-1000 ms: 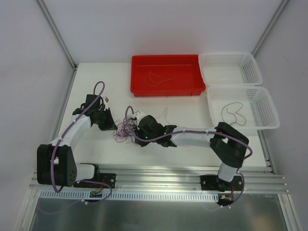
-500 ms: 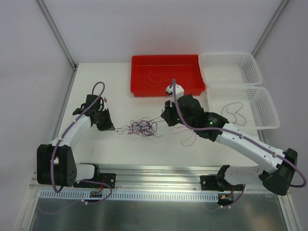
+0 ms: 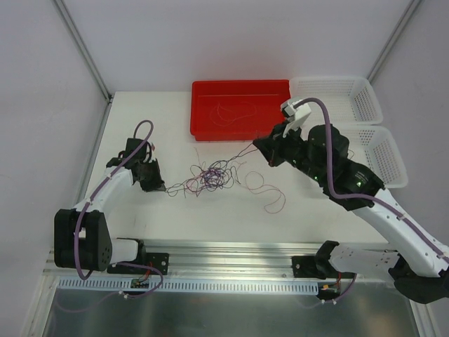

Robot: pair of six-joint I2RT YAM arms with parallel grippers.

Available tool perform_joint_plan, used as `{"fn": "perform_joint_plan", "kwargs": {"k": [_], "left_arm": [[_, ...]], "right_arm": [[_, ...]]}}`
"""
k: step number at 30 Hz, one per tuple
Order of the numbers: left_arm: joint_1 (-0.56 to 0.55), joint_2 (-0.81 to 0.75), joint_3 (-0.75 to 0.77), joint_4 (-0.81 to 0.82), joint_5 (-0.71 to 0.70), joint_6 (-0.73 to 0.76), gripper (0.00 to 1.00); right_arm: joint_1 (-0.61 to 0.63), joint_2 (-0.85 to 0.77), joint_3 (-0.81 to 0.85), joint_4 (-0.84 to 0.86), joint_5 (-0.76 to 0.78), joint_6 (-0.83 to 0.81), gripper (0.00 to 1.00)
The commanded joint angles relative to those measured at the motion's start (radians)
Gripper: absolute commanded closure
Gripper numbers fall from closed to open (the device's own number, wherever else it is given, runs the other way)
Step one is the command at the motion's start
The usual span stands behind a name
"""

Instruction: Untangle the cables

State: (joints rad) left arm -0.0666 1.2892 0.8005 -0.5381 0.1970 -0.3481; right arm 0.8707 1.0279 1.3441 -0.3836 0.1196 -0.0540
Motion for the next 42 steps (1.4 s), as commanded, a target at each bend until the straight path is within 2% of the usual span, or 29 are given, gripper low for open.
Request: {"fn": "perform_joint_plan", "kwargs": {"k": [1, 5, 9, 14, 18, 26, 30, 32, 33, 36, 37, 40, 42], "left_arm": [[-0.007, 0.001, 0.020, -0.022, -0.022, 0.011, 1.00], [-0.007, 0.031, 0.026, -0.051, -0.100, 0.009, 1.00], [-0.006, 0.058, 0.046, -0.074, -0.158, 0.005, 1.00], [-0.002, 0.045, 0.048, -0.083, -0.231, 0.000, 1.00], [-0.002, 0.048, 0.051, -0.092, -0.261, 0.000, 1.00], [-0.002, 0.039, 0.048, -0.091, -0.208, 0.008, 0.99], [-0.004, 0.006, 0.042, -0.076, -0.154, 0.012, 0.96], [-0.004, -0.043, 0.023, -0.037, -0.079, 0.026, 0.88], [-0.010, -0.068, 0.016, -0.027, -0.061, 0.027, 0.76], [-0.027, -0.183, -0.012, 0.007, 0.011, 0.014, 0.52], [-0.039, -0.238, -0.017, 0.010, 0.027, -0.003, 0.35], [-0.096, -0.336, -0.027, 0.021, 0.056, -0.023, 0.16], [-0.139, -0.372, -0.032, 0.027, 0.053, -0.029, 0.13]], "right_arm": [[-0.010, 0.023, 0.050, -0.009, -0.005, -0.027, 0.99], [-0.016, -0.023, 0.073, 0.055, -0.026, -0.049, 0.99], [-0.033, -0.014, 0.194, -0.018, 0.038, -0.110, 0.99], [-0.045, -0.049, 0.245, -0.047, 0.144, -0.188, 0.99], [-0.052, -0.115, 0.184, 0.001, 0.224, -0.193, 0.99], [-0.055, -0.097, 0.006, -0.060, 0.158, -0.109, 0.99], [-0.053, -0.060, 0.009, -0.126, 0.134, -0.076, 0.99], [-0.053, -0.035, 0.029, -0.142, 0.101, -0.073, 0.99], [-0.053, -0.028, 0.039, -0.165, 0.086, -0.072, 0.99], [-0.053, -0.008, 0.055, -0.181, 0.052, -0.069, 0.99], [-0.055, -0.009, 0.056, -0.182, 0.040, -0.069, 0.99], [-0.053, -0.009, 0.070, -0.186, 0.009, -0.073, 0.99], [-0.055, -0.006, 0.081, -0.192, -0.008, -0.076, 0.99]]}}
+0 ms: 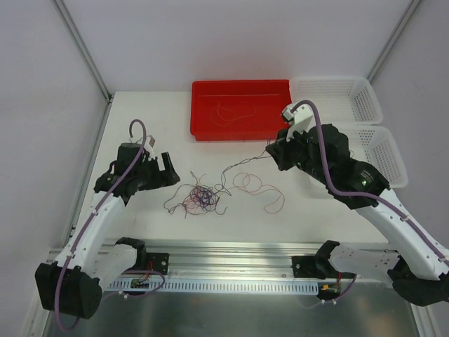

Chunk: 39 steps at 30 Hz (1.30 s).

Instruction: Untangle the cables

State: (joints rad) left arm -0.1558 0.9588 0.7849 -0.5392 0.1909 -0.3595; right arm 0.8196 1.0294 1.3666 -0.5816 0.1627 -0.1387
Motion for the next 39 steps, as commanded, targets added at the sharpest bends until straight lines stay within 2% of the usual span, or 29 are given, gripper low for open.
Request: {"fn": "perform_joint_plan", "kwargs": {"k": [1, 5, 8, 14, 17, 21, 22, 25, 28, 33, 39], "left_arm": [[-0.112, -0.061, -0.019, 0.039, 0.047, -0.028, 0.12], [-0.238, -0.040, -0.027, 0.094, -0.019, -0.113, 0.12], [-0.342, 0.059, -0.023, 0.125, -0.086, -0.189, 0.15], [-0.399, 0.283, 0.011, 0.180, -0.223, -0.312, 0.26], [-0.413, 0.386, 0.043, 0.186, -0.235, -0.338, 0.32], [-0.422, 0.510, 0.066, 0.188, -0.281, -0.368, 0.41], [-0.422, 0.527, 0.068, 0.188, -0.294, -0.368, 0.47], [-0.419, 0.569, 0.071, 0.185, -0.350, -0.363, 0.57], [-0.384, 0.592, 0.070, 0.182, -0.370, -0.349, 0.62], [-0.245, 0.617, 0.056, 0.166, -0.377, -0.319, 0.67], [-0.096, 0.612, 0.039, 0.140, -0.392, -0.308, 0.70]], "right_arm": [[-0.002, -0.006, 0.066, 0.005, -0.067, 0.007, 0.99], [-0.002, -0.006, 0.078, 0.005, -0.103, 0.008, 0.99], [-0.004, -0.005, 0.088, -0.003, -0.120, 0.008, 0.99], [-0.002, -0.025, 0.123, -0.037, -0.141, -0.004, 0.99], [-0.004, -0.043, 0.143, -0.066, -0.129, -0.022, 0.99], [-0.002, -0.071, 0.183, -0.098, -0.080, -0.044, 0.99], [-0.002, -0.081, 0.187, -0.103, -0.069, -0.050, 0.99], [-0.004, -0.129, 0.213, -0.109, -0.017, -0.076, 0.99], [-0.002, -0.181, 0.244, -0.115, 0.061, -0.113, 0.99], [-0.004, -0.275, 0.275, -0.098, 0.181, -0.159, 0.99], [-0.002, -0.344, 0.275, -0.104, 0.248, -0.188, 0.99]]}}
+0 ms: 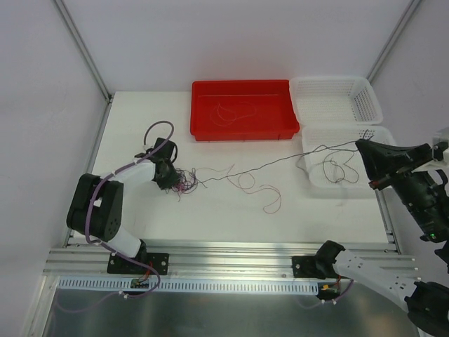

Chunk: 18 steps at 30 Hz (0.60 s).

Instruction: Untangle the cables

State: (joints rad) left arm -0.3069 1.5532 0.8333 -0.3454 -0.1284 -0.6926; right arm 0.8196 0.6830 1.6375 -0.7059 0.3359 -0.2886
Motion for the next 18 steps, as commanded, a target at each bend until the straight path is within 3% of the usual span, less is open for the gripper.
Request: {"fn": "perform_joint_plan", "kwargs": {"k": [1, 5, 13, 18], "left_arm": [[0.071, 0.016, -0.010, -0.059, -0.076, 0.022, 0.70], [0.126, -0.005, -0.007, -0.076, -0.063, 0.008, 0.69], [0.131, -0.090, 0.004, -0.110, -0.025, 0.054, 0.66], [0.132, -0.221, 0.003, -0.129, 0.053, 0.097, 0.54]], "right_arm": [[-0.004, 0.003, -0.001, 0.016, 0.072, -0.037, 0.99], [-0.002, 0.016, -0.063, 0.005, 0.045, 0.012, 0.99], [-0.002, 0.110, -0.217, 0.046, -0.096, 0.089, 0.99], [-0.002, 0.185, -0.301, 0.120, -0.205, 0.141, 0.99]]}}
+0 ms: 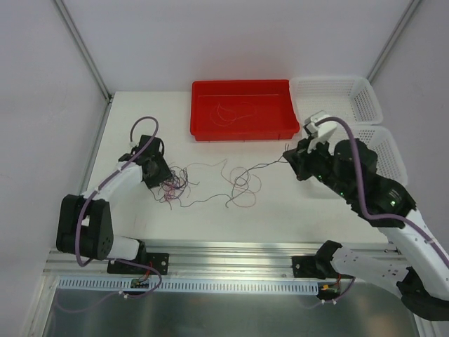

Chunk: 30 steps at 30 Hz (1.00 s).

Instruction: Untangle the cables

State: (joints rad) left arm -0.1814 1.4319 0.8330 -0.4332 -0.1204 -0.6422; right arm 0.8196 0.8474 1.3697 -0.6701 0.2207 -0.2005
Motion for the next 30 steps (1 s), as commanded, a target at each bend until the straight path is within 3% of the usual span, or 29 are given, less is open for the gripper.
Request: {"fn": "perform_joint_plan", "kwargs": {"k": [1, 3, 5, 7, 10, 14, 19, 24, 30], "left_arm": [[0.005, -0.123, 0.002, -0.045, 0.059, 0.056, 0.52], [0.005, -0.190, 0.005, -0.062, 0.096, 0.088, 0.43], [0.005, -0.232, 0.015, -0.075, 0.114, 0.119, 0.38], [0.007, -0.283, 0.034, -0.101, 0.154, 0.173, 0.29], [0.005, -0.327, 0.052, -0.137, 0.233, 0.243, 0.18], [0.002, -0.373, 0.040, -0.142, 0.372, 0.271, 0.12], [-0.061, -0.376, 0.006, -0.141, 0.444, 0.228, 0.14], [-0.257, -0.350, -0.023, -0.133, 0.292, 0.072, 0.19], [-0.313, -0.268, -0.034, -0.093, 0.208, 0.026, 0.27]], "right_arm": [[-0.002, 0.050, -0.050, 0.096, -0.098, 0.078, 0.99], [-0.002, 0.087, -0.099, 0.132, -0.118, 0.107, 0.95], [-0.002, 0.148, -0.129, 0.159, -0.132, 0.136, 0.65], [-0.004, 0.195, -0.152, 0.147, -0.120, 0.150, 0.47], [-0.002, 0.243, -0.162, 0.129, -0.086, 0.167, 0.36], [-0.004, 0.229, -0.190, 0.133, -0.075, 0.180, 0.33], [-0.013, 0.206, -0.245, 0.129, -0.038, 0.194, 0.33], [-0.031, 0.232, -0.346, 0.178, -0.084, 0.222, 0.35], [-0.033, 0.338, -0.402, 0.248, -0.188, 0.231, 0.37]]}}
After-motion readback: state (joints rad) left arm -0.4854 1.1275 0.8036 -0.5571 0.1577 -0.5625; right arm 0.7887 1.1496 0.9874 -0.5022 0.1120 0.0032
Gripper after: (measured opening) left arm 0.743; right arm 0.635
